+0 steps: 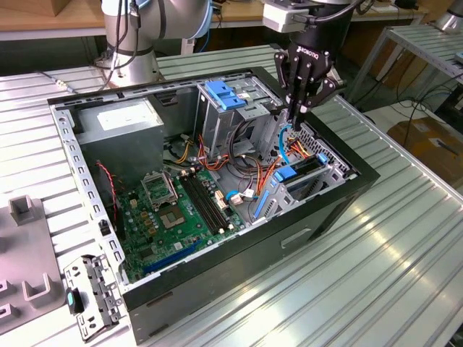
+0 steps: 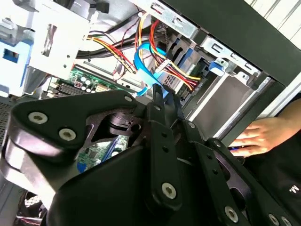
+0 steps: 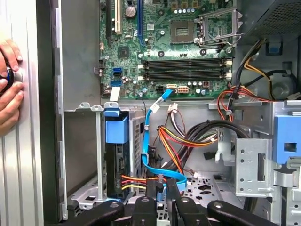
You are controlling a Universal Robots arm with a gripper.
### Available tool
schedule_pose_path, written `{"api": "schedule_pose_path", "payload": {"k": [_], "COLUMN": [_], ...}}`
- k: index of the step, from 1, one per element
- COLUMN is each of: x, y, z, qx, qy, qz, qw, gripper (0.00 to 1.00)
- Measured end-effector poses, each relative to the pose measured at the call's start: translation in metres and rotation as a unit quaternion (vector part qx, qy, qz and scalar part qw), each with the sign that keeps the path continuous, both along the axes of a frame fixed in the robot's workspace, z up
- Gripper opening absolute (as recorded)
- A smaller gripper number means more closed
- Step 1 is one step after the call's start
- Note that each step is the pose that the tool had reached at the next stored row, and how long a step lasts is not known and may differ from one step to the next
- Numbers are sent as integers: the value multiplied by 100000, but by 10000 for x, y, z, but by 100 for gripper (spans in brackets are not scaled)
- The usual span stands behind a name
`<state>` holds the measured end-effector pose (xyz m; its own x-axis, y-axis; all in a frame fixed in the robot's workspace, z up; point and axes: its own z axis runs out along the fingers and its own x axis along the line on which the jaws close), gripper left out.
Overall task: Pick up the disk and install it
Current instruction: 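Insert the second disk wire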
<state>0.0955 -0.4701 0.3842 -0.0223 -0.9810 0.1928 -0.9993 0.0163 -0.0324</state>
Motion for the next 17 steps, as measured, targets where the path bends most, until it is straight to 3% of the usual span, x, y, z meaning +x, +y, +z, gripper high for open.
{"api": "schedule_pose_path", "payload": {"k": [4, 8, 13, 14, 16, 17], "x": [2, 4, 16, 20, 23, 24], "y": [10, 22, 38, 42, 46, 47], "z": [-36, -84, -134, -146, -167, -180], "qx": [-896, -2928, -4379, -4868, -5468, -5796], "qy": [-3, -3, -5, -2, -3, -1], "qz": [-2, -7, -10, -7, -11, -9], "qw": [99996, 99957, 99904, 99881, 99850, 99832], "gripper": [24, 32, 32, 30, 17, 16]}}
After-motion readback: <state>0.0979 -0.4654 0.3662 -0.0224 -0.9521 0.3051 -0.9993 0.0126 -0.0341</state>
